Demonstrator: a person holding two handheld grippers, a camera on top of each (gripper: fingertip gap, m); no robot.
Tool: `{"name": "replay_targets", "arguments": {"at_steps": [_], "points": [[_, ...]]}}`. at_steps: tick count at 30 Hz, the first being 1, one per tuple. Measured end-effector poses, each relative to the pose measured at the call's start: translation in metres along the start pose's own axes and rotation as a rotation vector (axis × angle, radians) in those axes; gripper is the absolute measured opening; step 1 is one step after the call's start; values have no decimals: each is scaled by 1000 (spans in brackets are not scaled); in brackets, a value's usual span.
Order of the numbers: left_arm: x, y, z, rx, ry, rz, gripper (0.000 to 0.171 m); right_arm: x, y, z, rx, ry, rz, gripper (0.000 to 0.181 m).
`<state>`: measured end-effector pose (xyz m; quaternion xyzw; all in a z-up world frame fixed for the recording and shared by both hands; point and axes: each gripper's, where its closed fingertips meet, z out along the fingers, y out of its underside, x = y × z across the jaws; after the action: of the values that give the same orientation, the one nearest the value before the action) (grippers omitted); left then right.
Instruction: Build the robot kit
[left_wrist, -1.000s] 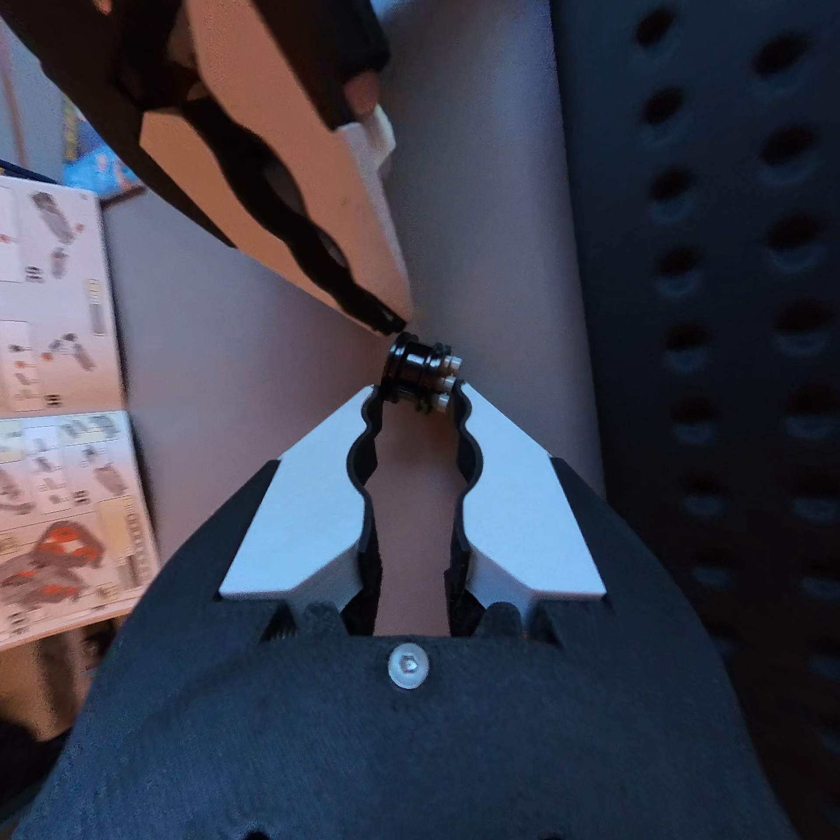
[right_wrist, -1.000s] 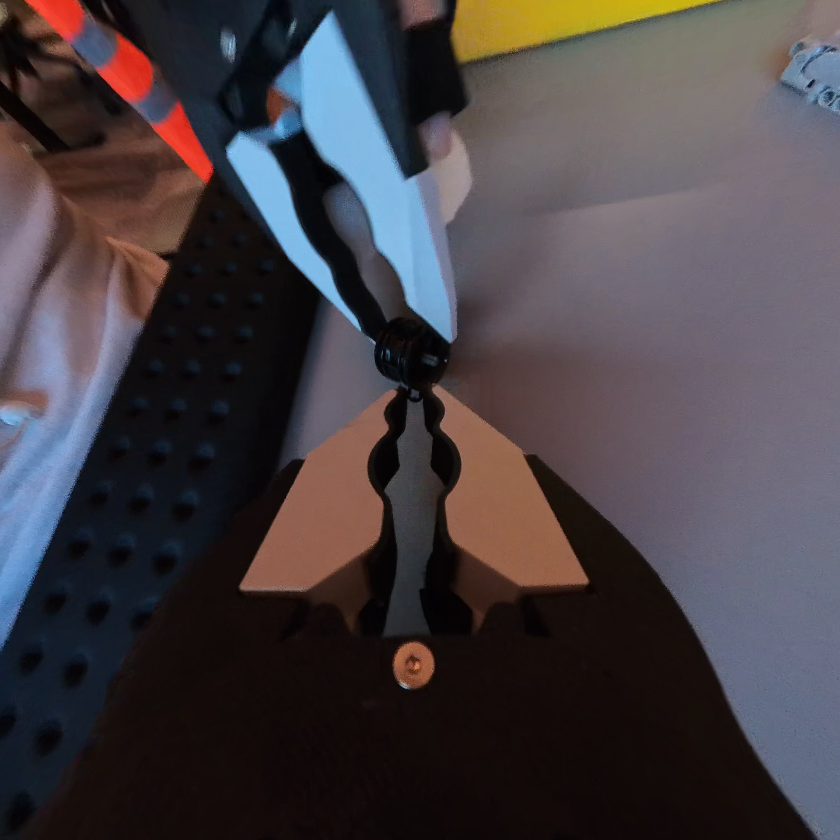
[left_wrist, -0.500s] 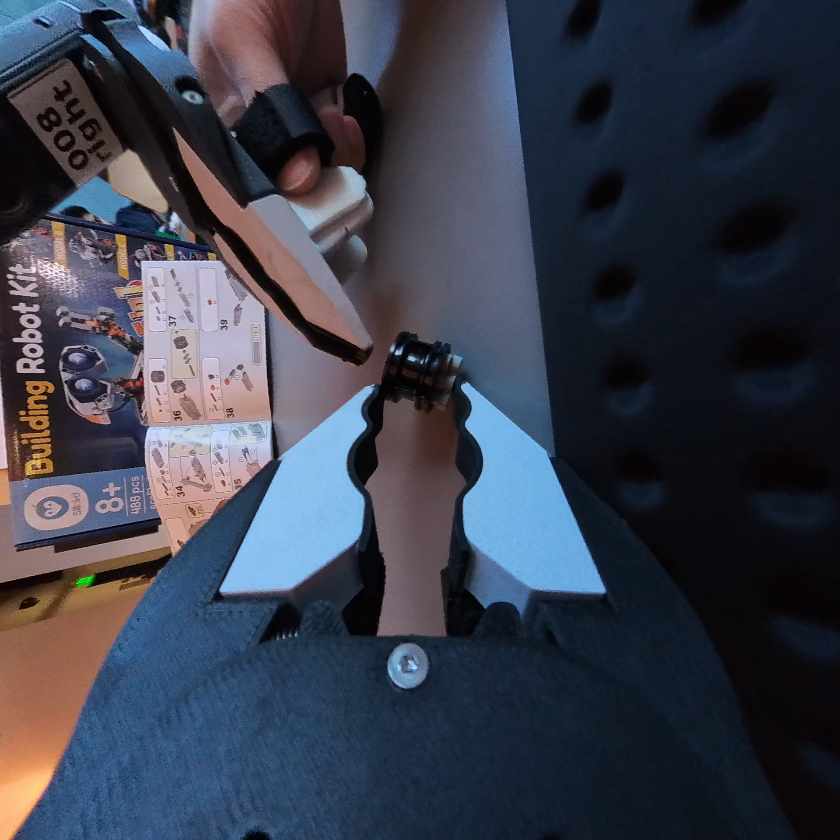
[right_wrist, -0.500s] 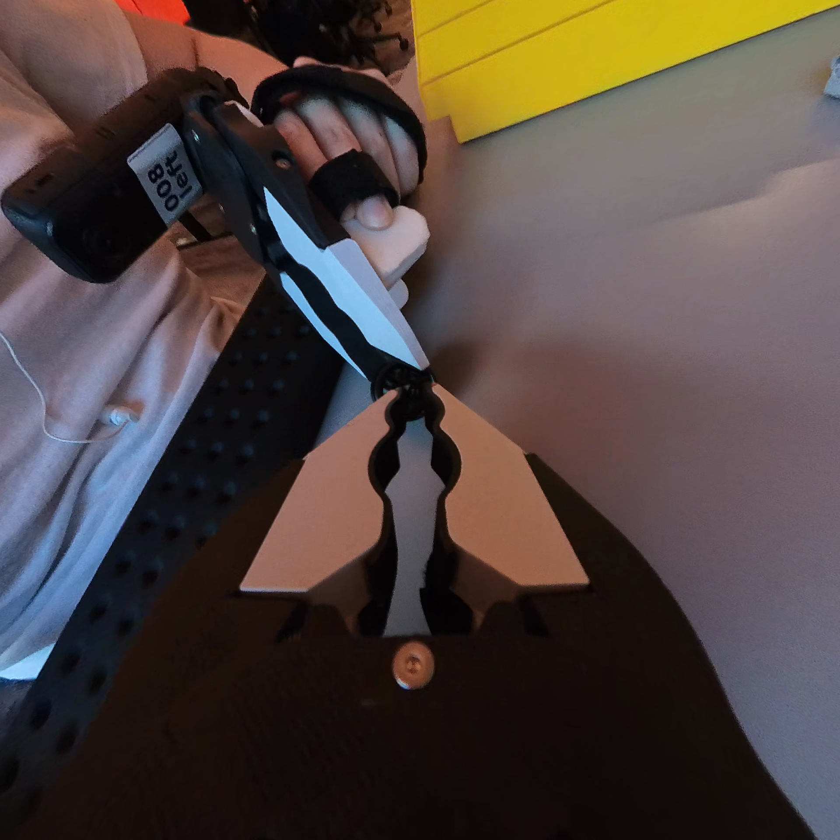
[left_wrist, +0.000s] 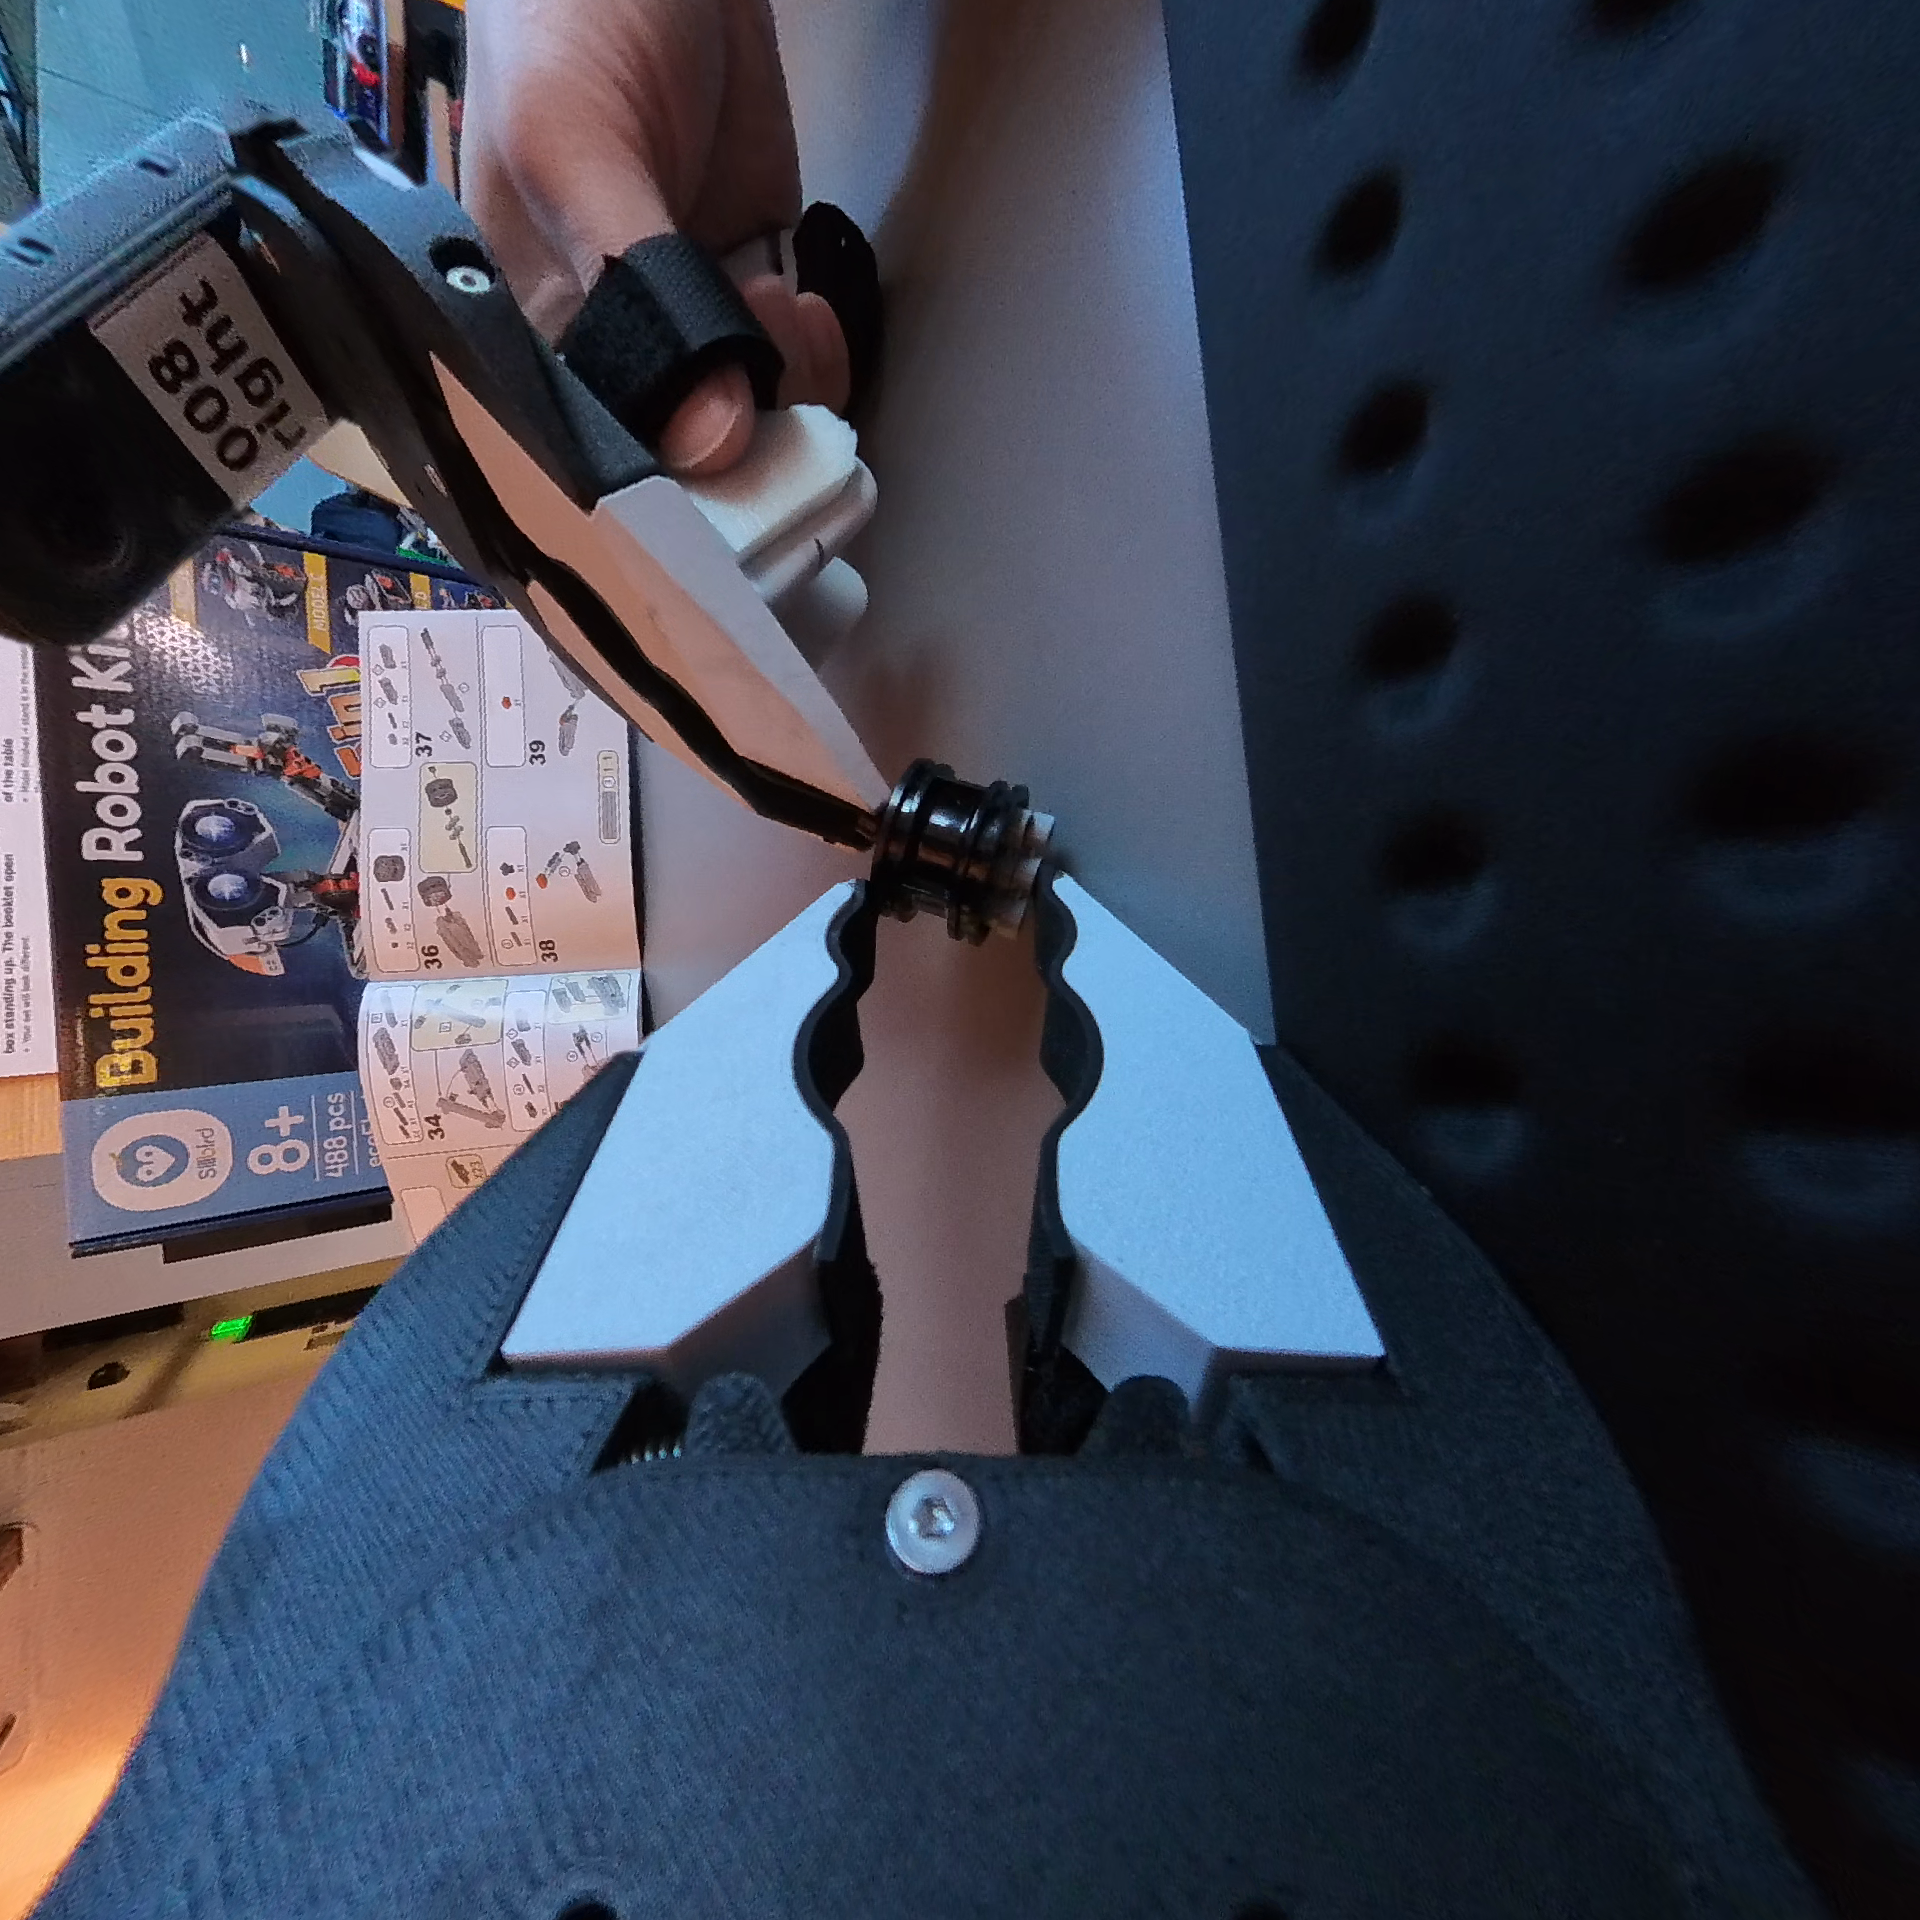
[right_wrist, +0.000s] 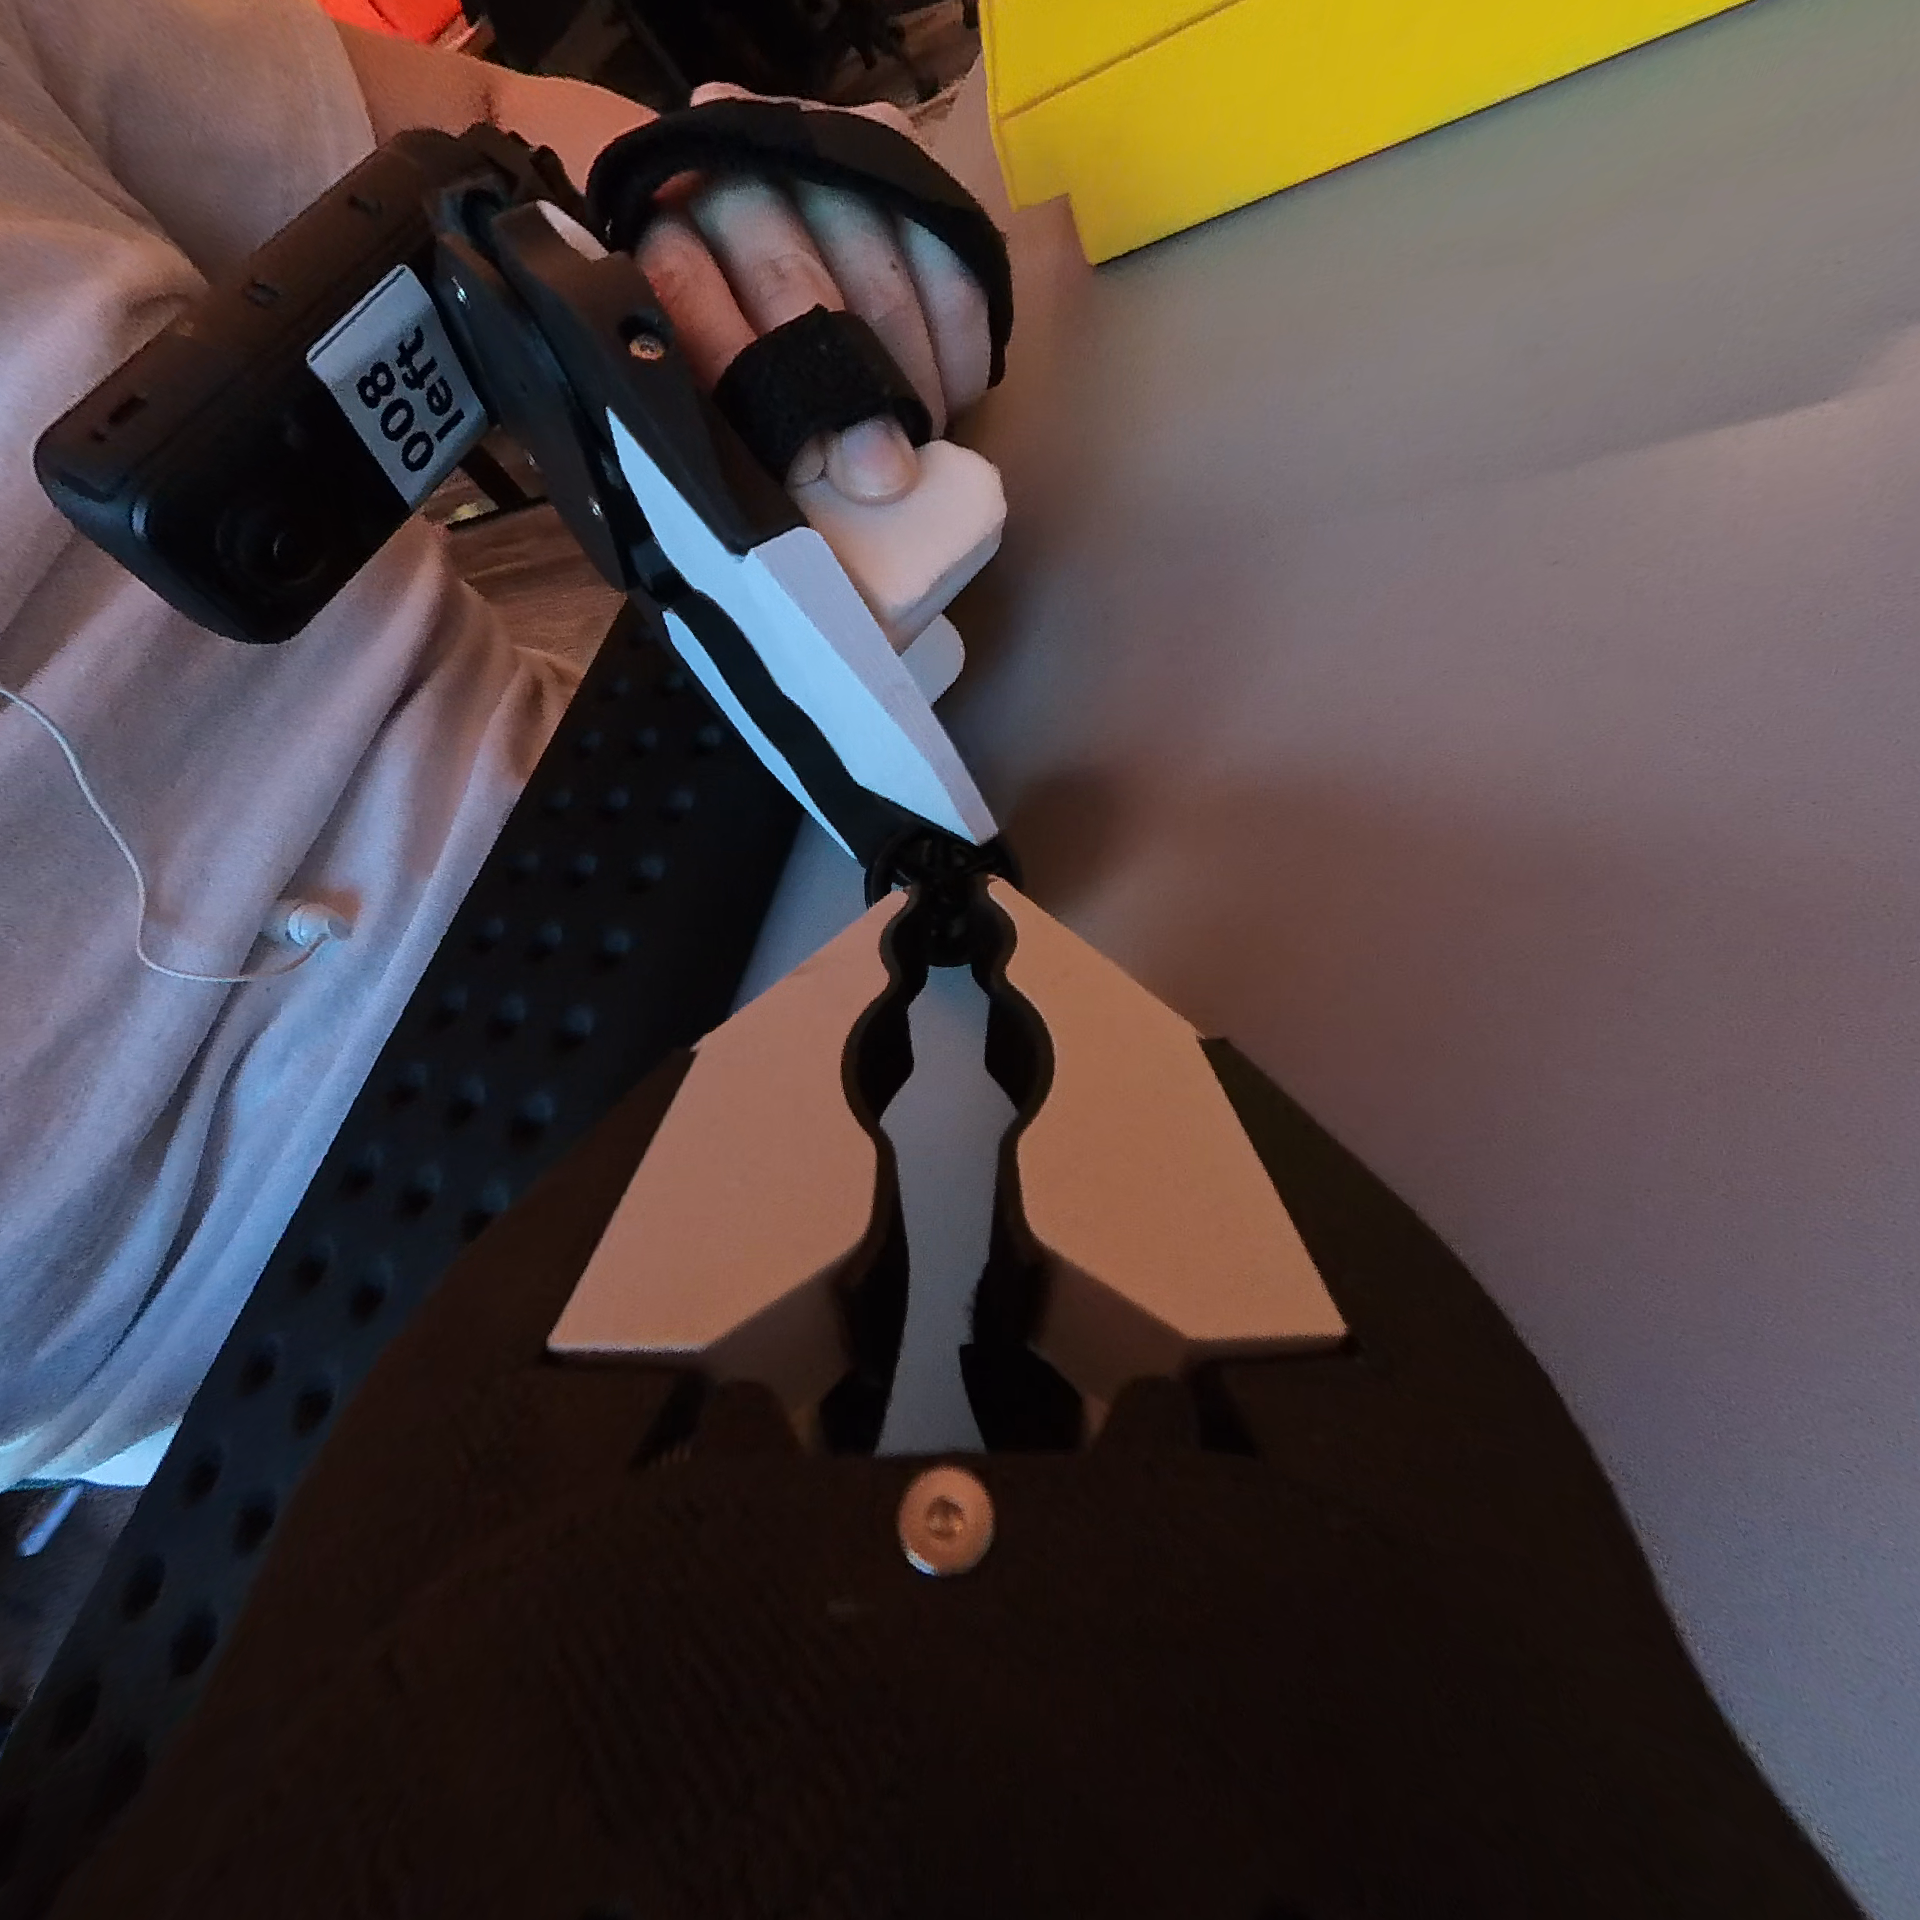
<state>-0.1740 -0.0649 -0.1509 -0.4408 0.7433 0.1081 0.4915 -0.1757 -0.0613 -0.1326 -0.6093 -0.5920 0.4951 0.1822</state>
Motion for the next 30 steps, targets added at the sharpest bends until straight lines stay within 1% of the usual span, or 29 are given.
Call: {"name": "replay_targets", "arguments": {"at_steps": [8,16,19,23,27,30], "points": [[0,-2,1,6,9,20,29,-1,1,0,-44,-111,56,6],[0,-3,1,11,9,28,29,-3,2,0,-103,-203,6,6],[-1,-3,1,6,6,28,29,-1,1,1,-122,-237,76,6],[-2,-2,1,-8,1,25,29,-4,1,5,-144,-223,175,6],[-4,-2,1,-13,-9,25,29,-3,-1,4,-149,-120,125,6],[-5,-1,0,-16,-21,32,29,-4,-4,-1,-103,-97,137,6]]}}
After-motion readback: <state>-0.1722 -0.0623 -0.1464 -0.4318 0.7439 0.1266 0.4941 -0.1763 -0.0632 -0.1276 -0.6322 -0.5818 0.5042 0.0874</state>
